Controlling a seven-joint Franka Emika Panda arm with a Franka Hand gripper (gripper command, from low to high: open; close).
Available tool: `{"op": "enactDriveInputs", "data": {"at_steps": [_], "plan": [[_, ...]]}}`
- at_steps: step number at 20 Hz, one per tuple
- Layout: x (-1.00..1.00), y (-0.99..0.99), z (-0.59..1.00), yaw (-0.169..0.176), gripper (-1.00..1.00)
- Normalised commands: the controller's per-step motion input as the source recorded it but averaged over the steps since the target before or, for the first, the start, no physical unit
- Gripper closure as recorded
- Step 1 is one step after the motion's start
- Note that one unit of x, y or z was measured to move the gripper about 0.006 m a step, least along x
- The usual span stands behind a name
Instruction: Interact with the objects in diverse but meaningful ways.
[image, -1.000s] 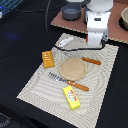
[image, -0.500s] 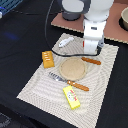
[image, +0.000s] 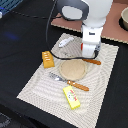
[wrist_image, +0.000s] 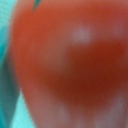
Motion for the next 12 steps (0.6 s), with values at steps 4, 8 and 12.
{"op": "enactDriveInputs", "data": {"at_steps": [4, 8, 12], "plan": [[-0.31, 0.23, 0.48, 0.064, -1.0], [-0.43, -0.01, 0.28, 0.053, -1.0], [-0.45, -0.22, 0.17, 0.014, -1.0]]}}
